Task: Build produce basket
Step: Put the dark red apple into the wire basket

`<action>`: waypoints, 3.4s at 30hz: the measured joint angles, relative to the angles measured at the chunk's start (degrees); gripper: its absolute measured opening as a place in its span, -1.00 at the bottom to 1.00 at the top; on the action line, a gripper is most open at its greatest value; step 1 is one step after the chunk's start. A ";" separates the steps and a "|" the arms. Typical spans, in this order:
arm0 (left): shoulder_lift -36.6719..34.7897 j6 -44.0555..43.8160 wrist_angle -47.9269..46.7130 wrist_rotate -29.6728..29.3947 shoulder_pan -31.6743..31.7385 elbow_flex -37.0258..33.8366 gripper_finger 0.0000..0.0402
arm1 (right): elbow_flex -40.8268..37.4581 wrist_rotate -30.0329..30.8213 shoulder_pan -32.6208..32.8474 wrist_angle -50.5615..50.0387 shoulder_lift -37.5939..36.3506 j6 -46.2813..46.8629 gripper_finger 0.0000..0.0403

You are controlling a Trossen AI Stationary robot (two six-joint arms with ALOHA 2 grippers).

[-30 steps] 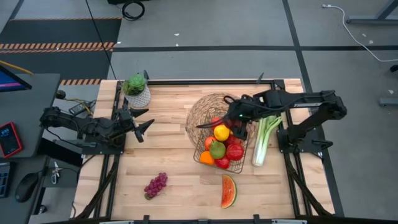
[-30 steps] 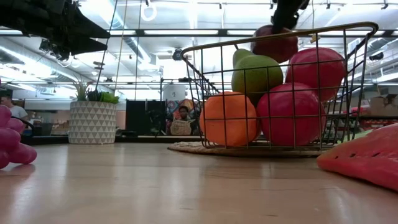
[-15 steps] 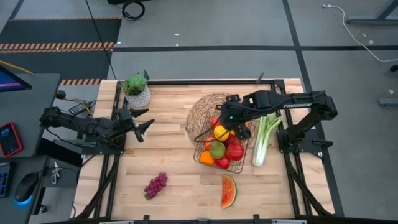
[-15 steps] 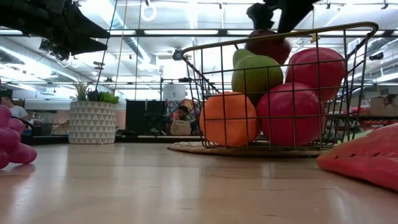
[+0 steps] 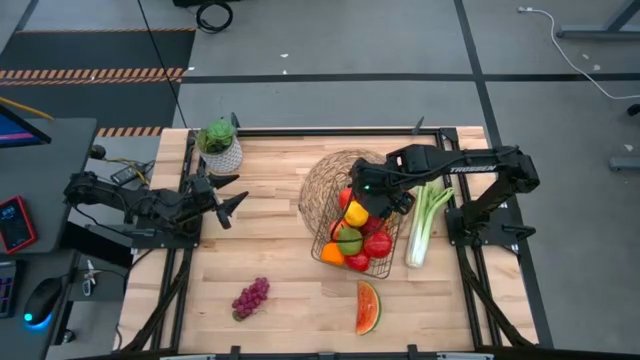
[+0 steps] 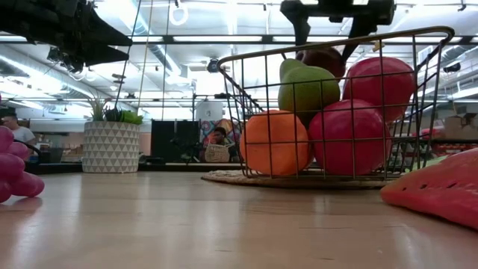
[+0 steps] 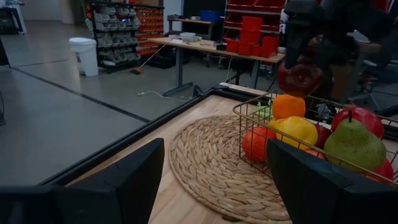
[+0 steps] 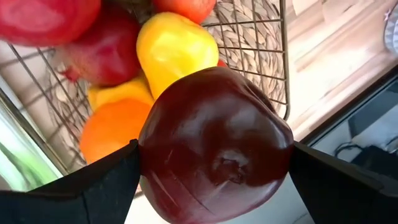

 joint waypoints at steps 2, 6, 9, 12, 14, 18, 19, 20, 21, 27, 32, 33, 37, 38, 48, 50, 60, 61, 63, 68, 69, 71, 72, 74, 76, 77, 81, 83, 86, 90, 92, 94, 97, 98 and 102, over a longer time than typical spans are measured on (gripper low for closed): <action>0.01 0.00 -0.03 0.00 0.00 0.00 0.43 | 0.00 0.02 -0.34 0.38 0.00 -1.94 0.93; 0.02 -0.01 -0.03 0.01 -0.02 0.00 0.43 | 0.00 0.35 -1.16 0.22 0.00 -4.49 0.93; 0.02 0.01 -0.03 0.01 0.01 0.00 0.43 | 0.00 5.38 -1.97 -0.20 0.00 -9.01 0.93; 0.01 -0.01 -0.03 -0.02 -0.02 0.00 0.43 | 0.00 11.42 -2.93 -0.19 0.00 -12.78 0.93; 0.01 0.01 -0.03 0.00 0.01 0.00 0.43 | 0.00 13.32 -3.56 -0.19 0.00 -12.16 0.93; 0.01 -0.01 -0.03 -0.02 0.01 0.00 0.43 | 0.00 13.39 -4.64 -0.04 0.00 -12.03 0.93; 0.02 0.00 -0.03 -0.01 0.01 0.00 0.43 | 0.00 13.37 -4.86 0.24 0.00 -14.44 0.93; 0.01 -0.01 -0.03 -0.01 0.01 0.00 0.43 | 0.00 13.33 -5.01 0.38 0.00 -16.82 0.93; 0.02 -0.01 -0.03 -0.02 0.00 0.00 0.43 | 0.00 13.07 -5.10 0.20 0.00 -18.79 0.93; 0.01 -0.01 -0.03 0.00 -0.01 0.00 0.43 | -0.02 5.70 -4.11 0.05 -0.02 -32.15 0.93; 0.00 -0.01 -0.03 -0.02 0.01 0.00 0.43 | -0.02 2.86 -1.90 0.05 -0.04 -47.34 0.93; 0.01 -0.01 -0.03 -0.02 -0.01 0.00 0.43 | -0.02 2.84 -1.52 0.05 -0.04 -50.24 0.93; 0.02 0.00 -0.03 -0.02 0.00 0.00 0.43 | -0.02 2.84 -0.93 0.05 -0.04 -61.06 0.93; 0.00 -0.01 -0.04 -0.01 0.00 0.00 0.43 | -0.02 2.84 -0.93 0.05 -0.04 -63.46 0.93; 0.01 -0.01 -0.03 -0.01 0.00 0.00 0.43 | -0.02 -0.27 -0.83 2.07 -0.04 -72.04 0.93; 0.02 -0.01 -0.03 -0.02 0.01 0.00 0.43 | -0.02 -1.15 -0.82 2.88 -0.04 -71.10 0.93; 0.01 0.00 -0.03 -0.02 0.01 0.00 0.43 | -0.02 -6.61 -0.86 2.89 -0.04 -53.48 0.93; 0.02 -0.01 -0.05 -0.02 -0.02 0.00 0.43 | -0.02 -8.03 -0.92 2.91 -0.04 -48.90 0.93; 0.00 0.01 -0.03 -0.01 0.01 0.00 0.43 | -0.02 -10.84 -0.95 3.08 -0.04 -40.33 0.93; 0.00 -0.01 -0.04 -0.01 0.01 0.00 0.43 | -0.04 -16.09 -0.96 6.09 -0.04 -19.30 0.93; 0.00 -0.01 -0.03 -0.02 -0.01 0.00 0.43 | -0.04 -16.63 -0.88 6.43 -0.04 -15.15 0.93; 0.02 -0.01 -0.03 -0.01 0.00 0.00 0.43 | -0.04 -17.18 -0.82 6.63 -0.06 -7.01 0.93; 0.02 0.01 -0.05 0.00 0.01 0.00 0.43 | -0.04 -17.34 -0.82 6.83 -0.04 -2.90 0.93; 0.02 0.01 -0.03 0.01 -0.02 0.00 0.43 | -0.04 -17.45 -0.84 7.41 -0.04 5.37 0.93; 0.00 -0.01 -0.03 -0.02 0.01 0.00 0.43 | -0.04 -17.61 -0.84 8.12 -0.04 12.60 0.93; 0.02 -0.01 -0.03 -0.02 0.00 0.00 0.43 | -0.04 -17.81 -0.84 8.61 -0.05 15.63 0.93; 0.01 0.01 -0.03 -0.01 0.01 0.00 0.43 | -0.04 -19.99 -0.82 12.53 -0.07 28.37 0.93; 0.02 0.01 -0.03 -0.02 0.00 0.00 0.43 | -0.04 -20.27 -0.77 14.95 -0.06 37.73 0.93; 0.01 -0.01 -0.03 -0.02 0.00 0.00 0.43 | -0.04 -20.26 -0.81 17.52 -0.07 57.50 0.93; 0.01 0.00 -0.03 -0.02 0.00 0.00 0.43 | -0.04 -19.90 -0.84 17.12 -0.05 80.00 0.93; 0.02 -0.01 -0.03 0.00 0.00 0.00 0.43 | -0.04 -19.90 -0.88 17.09 -0.07 84.44 0.93; 0.02 0.01 -0.03 -0.02 -0.02 0.00 0.43 | -0.04 -19.81 -1.00 17.10 -0.07 85.16 0.93; 0.01 0.00 -0.03 -0.02 -0.01 0.00 0.43 | -0.04 -19.22 -1.08 17.44 -0.06 84.51 0.93; 0.02 0.00 -0.03 -0.02 -0.02 0.00 0.43 | -0.04 -19.17 -1.06 17.45 -0.06 84.50 0.93; 0.00 0.01 -0.03 -0.02 0.01 0.00 0.43 | -0.04 -17.41 -1.53 16.44 -0.06 85.96 0.93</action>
